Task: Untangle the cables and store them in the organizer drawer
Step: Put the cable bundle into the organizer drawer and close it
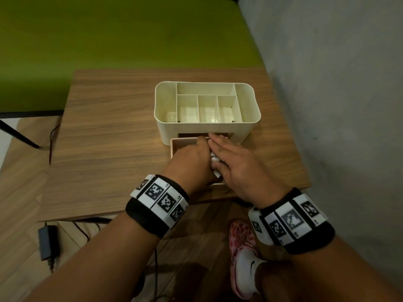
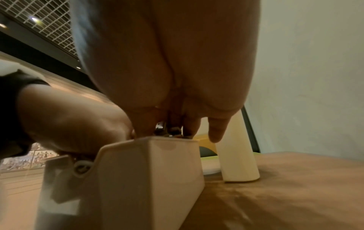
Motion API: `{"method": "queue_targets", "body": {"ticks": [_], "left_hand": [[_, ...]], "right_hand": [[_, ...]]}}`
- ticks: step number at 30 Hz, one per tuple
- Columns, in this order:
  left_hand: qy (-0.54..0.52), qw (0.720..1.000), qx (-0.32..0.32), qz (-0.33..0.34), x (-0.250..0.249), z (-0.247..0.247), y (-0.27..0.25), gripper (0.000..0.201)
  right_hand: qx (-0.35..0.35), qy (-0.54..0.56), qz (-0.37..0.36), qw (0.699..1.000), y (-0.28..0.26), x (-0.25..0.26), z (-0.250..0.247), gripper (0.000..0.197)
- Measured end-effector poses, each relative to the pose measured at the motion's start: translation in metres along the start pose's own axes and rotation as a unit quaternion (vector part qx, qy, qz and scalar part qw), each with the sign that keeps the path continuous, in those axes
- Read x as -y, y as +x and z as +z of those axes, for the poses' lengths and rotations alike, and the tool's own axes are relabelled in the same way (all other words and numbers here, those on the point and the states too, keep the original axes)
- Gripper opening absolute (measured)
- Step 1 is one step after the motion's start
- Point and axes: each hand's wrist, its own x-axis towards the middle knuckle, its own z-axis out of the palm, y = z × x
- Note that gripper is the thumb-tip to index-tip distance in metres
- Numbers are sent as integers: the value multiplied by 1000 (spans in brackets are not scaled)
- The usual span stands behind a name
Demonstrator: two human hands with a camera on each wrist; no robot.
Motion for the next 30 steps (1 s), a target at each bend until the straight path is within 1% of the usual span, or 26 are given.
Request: {"method": "queue_targets", "body": {"ticks": [2, 5, 7, 9, 10, 11, 12, 13, 17, 19, 22, 23, 25, 28, 30], "left_hand": [[4, 1000, -10, 17, 0, 0, -5, 60], [13, 999, -23, 30, 4, -4, -11, 69], [25, 998, -37, 33, 6, -12, -23, 82], [61, 996, -36, 55, 1, -18, -44, 93], [103, 992, -16, 70, -4, -18, -55, 90], [156, 984, 11, 81, -7, -14, -64, 82], [196, 976, 34, 85, -8, -11, -71, 74], [220, 971, 50, 80, -8, -8, -74, 72], [250, 964, 63, 65, -7, -8, -72, 70], [264, 960, 72, 63, -7, -10, -68, 69], [257, 961, 75, 66, -6, -16, -63, 64], [247, 964, 66, 68, -3, -17, -63, 64], [231, 970, 42, 66, 4, -18, -65, 66], [225, 972, 16, 68, 13, -10, -66, 62], [230, 970, 5, 72, 16, -7, -65, 62]], "right_hand": [[1, -29, 5, 1000, -1, -2, 2, 51], [-17, -73, -10, 997, -1, -1, 4, 49], [-14, -112, -14, 994, 0, 2, 7, 51], [-1, -148, -7, 989, 0, 5, 10, 55], [6, -164, 1, 986, 0, 6, 12, 56], [10, -180, 9, 984, 0, 8, 13, 55], [8, -194, 11, 981, 0, 9, 15, 54], [6, -202, 10, 979, 0, 10, 16, 55], [37, -175, -3, 984, -1, 6, 14, 53], [22, -162, -33, 986, -1, 0, 12, 53], [-51, -110, -56, 991, 0, -7, 15, 50], [-78, -109, -63, 989, 0, -8, 16, 47], [-130, -140, -73, 979, 0, -9, 18, 41], [-147, -190, -50, 969, -4, -6, 21, 43], [-128, -202, -36, 970, -6, -3, 21, 49]]}}
